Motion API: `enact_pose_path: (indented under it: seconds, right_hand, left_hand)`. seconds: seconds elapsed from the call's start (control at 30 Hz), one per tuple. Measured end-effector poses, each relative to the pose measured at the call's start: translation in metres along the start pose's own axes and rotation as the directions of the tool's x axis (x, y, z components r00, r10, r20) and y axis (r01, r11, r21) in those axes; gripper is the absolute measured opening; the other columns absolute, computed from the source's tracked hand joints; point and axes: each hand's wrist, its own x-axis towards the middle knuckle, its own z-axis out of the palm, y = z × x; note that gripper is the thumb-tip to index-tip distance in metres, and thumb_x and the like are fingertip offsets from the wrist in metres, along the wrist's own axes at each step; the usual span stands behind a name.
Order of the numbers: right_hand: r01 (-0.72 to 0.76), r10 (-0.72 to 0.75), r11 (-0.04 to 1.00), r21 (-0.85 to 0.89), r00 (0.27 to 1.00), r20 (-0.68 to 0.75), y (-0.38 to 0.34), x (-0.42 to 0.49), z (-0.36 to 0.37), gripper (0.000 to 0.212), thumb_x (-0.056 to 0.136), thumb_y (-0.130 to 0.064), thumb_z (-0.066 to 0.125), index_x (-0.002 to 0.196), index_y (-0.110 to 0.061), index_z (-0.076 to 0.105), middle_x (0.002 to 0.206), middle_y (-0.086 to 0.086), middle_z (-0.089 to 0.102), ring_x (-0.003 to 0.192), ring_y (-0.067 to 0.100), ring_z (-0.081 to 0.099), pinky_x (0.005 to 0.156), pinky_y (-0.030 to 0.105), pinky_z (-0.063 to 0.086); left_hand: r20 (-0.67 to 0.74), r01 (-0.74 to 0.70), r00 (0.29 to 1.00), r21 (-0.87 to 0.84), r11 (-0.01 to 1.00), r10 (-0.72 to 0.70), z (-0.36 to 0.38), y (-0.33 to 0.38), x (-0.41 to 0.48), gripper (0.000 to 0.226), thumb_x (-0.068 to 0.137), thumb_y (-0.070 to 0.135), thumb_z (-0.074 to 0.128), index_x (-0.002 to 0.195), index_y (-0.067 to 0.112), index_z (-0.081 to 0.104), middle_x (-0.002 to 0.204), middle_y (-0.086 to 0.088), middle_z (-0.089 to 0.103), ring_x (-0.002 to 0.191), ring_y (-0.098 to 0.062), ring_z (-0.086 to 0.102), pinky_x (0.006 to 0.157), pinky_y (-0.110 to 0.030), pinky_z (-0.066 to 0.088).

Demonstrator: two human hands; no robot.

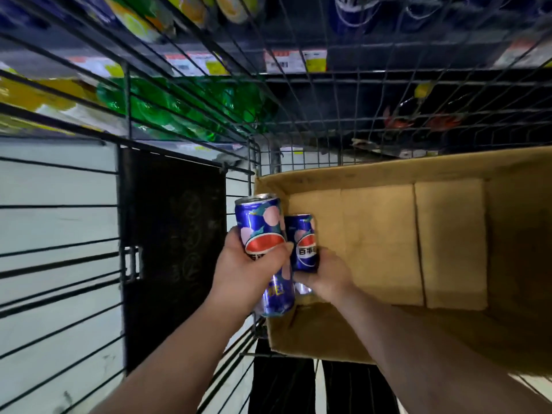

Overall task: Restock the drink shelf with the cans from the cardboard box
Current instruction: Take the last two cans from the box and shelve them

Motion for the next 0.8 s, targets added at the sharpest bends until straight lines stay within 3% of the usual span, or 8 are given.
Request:
enact_pose_path:
  seconds: [0.07, 0.23, 0.3, 0.37, 0.5, 0.6, 0.73, 0.8]
  right_hand:
    - [-0.026, 0.026, 1.0, -0.01, 0.999, -0.046, 0.0, 0.002, 0.007, 0.065, 0.059, -0.047, 0.079, 0.114, -0.02, 0.059, 0.106, 0.004, 0.069, 0.098, 0.023, 0.065, 0.069, 0.023, 0.04]
    - [-0.016, 0.013, 0.99, 0.14, 1.0, 0.018, -0.005, -0.024, -0.021, 0.037, 0.072, -0.03, 0.074, 0.106, -0.017, 0.065, 0.093, 0.001, 0.067, 0.076, 0.012, 0.06, 0.056, 0.015, 0.042]
    - [-0.029, 0.022, 0.974, 0.226, 0.999, 0.033, -0.006, -0.045, -0.04, 0.025, 0.076, -0.021, 0.072, 0.095, -0.021, 0.056, 0.089, 0.0, 0.063, 0.07, 0.007, 0.056, 0.056, 0.017, 0.042]
    - [-0.04, 0.037, 0.965, 0.258, 0.999, 0.017, -0.006, -0.068, -0.057, 0.026, 0.078, -0.016, 0.069, 0.089, -0.024, 0.048, 0.087, 0.0, 0.058, 0.068, 0.004, 0.052, 0.054, 0.017, 0.04]
    - [-0.025, 0.051, 0.954, 0.298, 0.996, -0.079, -0.014, -0.119, -0.086, 0.044, 0.075, -0.02, 0.071, 0.107, -0.02, 0.041, 0.097, 0.0, 0.058, 0.077, 0.008, 0.056, 0.057, 0.022, 0.044]
    - [0.022, 0.055, 0.939, 0.343, 0.975, -0.214, -0.028, -0.164, -0.1, 0.041, 0.073, -0.018, 0.071, 0.103, -0.019, 0.043, 0.104, 0.008, 0.064, 0.087, 0.02, 0.061, 0.076, 0.031, 0.052]
    - [0.173, 0.009, 0.882, 0.438, 0.924, -0.383, -0.049, -0.236, -0.109, 0.036, 0.077, -0.012, 0.069, 0.095, -0.023, 0.04, 0.091, -0.001, 0.058, 0.072, 0.004, 0.054, 0.058, 0.014, 0.043]
    - [0.249, -0.007, 0.863, 0.441, 0.877, -0.481, -0.056, -0.267, -0.11, 0.043, 0.076, -0.012, 0.071, 0.106, -0.02, 0.042, 0.093, -0.002, 0.06, 0.077, 0.009, 0.056, 0.064, 0.016, 0.043]
  left_hand:
    - [0.002, 0.006, 1.0, 0.033, 0.999, -0.006, -0.002, -0.003, 0.0, 0.049, 0.056, 0.031, 0.077, 0.099, 0.026, 0.054, 0.095, -0.002, 0.068, 0.086, -0.019, 0.069, 0.079, -0.044, 0.058]
    - [-0.031, 0.005, 1.0, 0.041, 0.999, -0.004, -0.004, 0.0, -0.007, 0.036, 0.069, 0.023, 0.078, 0.097, 0.024, 0.055, 0.094, -0.003, 0.067, 0.086, -0.019, 0.067, 0.082, -0.042, 0.056]
    - [-0.02, 0.002, 1.0, 0.029, 1.0, -0.002, -0.002, 0.006, -0.013, 0.034, 0.069, 0.023, 0.078, 0.094, 0.025, 0.054, 0.094, -0.004, 0.067, 0.085, -0.02, 0.067, 0.08, -0.041, 0.056]
    - [0.013, 0.006, 1.0, -0.001, 1.0, -0.006, 0.0, 0.013, -0.025, 0.032, 0.071, 0.02, 0.077, 0.091, 0.026, 0.053, 0.093, -0.003, 0.066, 0.085, -0.02, 0.067, 0.077, -0.038, 0.056]
    - [0.072, -0.024, 0.997, -0.008, 1.0, 0.024, -0.003, 0.031, -0.056, 0.037, 0.066, 0.024, 0.081, 0.093, 0.026, 0.056, 0.094, -0.005, 0.069, 0.086, -0.023, 0.068, 0.083, -0.044, 0.057]
    - [0.116, -0.068, 0.991, -0.004, 0.998, 0.068, -0.009, 0.051, -0.081, 0.038, 0.067, 0.023, 0.08, 0.096, 0.024, 0.056, 0.092, -0.005, 0.069, 0.083, -0.023, 0.068, 0.079, -0.04, 0.057]
    - [0.191, -0.168, 0.967, -0.011, 0.986, 0.168, -0.016, 0.079, -0.117, 0.031, 0.07, 0.015, 0.078, 0.093, 0.019, 0.057, 0.083, -0.004, 0.067, 0.069, -0.018, 0.064, 0.062, -0.028, 0.051]
    - [0.221, -0.202, 0.955, -0.002, 0.979, 0.197, -0.021, 0.091, -0.134, 0.039, 0.066, 0.022, 0.08, 0.097, 0.019, 0.057, 0.084, -0.004, 0.067, 0.07, -0.017, 0.065, 0.06, -0.027, 0.05]
